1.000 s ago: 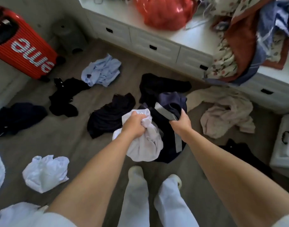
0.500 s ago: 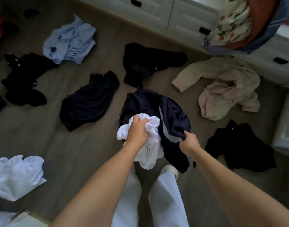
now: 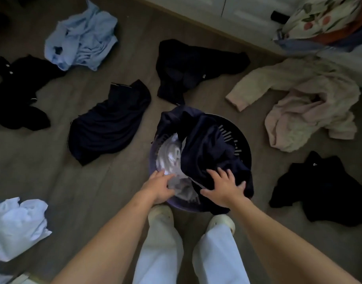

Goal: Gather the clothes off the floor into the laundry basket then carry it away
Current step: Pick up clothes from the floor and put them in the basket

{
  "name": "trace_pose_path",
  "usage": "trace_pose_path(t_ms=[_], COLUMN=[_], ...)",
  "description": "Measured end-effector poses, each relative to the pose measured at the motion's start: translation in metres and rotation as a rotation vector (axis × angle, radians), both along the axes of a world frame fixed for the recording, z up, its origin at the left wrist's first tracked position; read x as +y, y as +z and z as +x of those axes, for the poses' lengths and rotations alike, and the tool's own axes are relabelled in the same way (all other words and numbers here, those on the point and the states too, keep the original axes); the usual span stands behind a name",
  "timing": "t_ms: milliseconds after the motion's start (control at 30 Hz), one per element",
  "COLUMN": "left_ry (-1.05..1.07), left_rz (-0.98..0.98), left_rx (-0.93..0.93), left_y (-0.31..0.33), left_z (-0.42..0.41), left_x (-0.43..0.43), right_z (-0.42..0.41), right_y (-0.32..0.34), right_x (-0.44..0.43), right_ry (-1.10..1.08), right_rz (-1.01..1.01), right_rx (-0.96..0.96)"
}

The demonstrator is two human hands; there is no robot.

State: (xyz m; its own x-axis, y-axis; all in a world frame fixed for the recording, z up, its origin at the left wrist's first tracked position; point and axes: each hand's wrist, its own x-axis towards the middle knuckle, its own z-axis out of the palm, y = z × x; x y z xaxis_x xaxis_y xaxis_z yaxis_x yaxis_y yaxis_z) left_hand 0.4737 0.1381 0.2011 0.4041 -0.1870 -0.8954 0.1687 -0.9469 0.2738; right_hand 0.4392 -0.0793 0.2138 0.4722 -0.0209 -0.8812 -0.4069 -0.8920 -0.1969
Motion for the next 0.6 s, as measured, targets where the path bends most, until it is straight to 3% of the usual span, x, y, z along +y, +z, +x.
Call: trace_pose_path(t_ms=[33,133,167,267,333,433,600], left_ry=[0.025,0.153,0.175,0.182,0.204,0.222,0.128], left_rz=[0.008,0.019,0.018,-0.003,-0.009,-0.034,-0.024], left_rx=[-0.052,-0.175,-0.199,-0.36,-0.519,-0.676,-0.445], left_y=[-0.003,-0.007,-0.008,-0.014,-0.018,-0.025,-0.045], left_z=[-0.005,-0.012,-0.01,0.014,0.043,0.095,0.152], left_x=[0.003,0.005,0.004,-0.006,-0.016,-0.031,-0.05], right_z=[-0.008,-0.023,-0.026,-0.029,-0.029,-0.017,0.019], right_y=[-0.004,-0.002,-0.002,-0.009,-0.019,-0.037,-0.055], right_x=[-0.004,-0.009,-0.011,-0.018,-0.018,-0.016,0.001], right_ry=[-0.015,-0.156,-0.217,-0.474,-0.362,-0.151,-0.384], right_rz=[-0.014,-0.176,-0.246,-0.216,-0.216,-0.253,-0.044], right_rx=[-0.029,-0.445,-0.497,-0.262,-0.169,-0.292,-0.354])
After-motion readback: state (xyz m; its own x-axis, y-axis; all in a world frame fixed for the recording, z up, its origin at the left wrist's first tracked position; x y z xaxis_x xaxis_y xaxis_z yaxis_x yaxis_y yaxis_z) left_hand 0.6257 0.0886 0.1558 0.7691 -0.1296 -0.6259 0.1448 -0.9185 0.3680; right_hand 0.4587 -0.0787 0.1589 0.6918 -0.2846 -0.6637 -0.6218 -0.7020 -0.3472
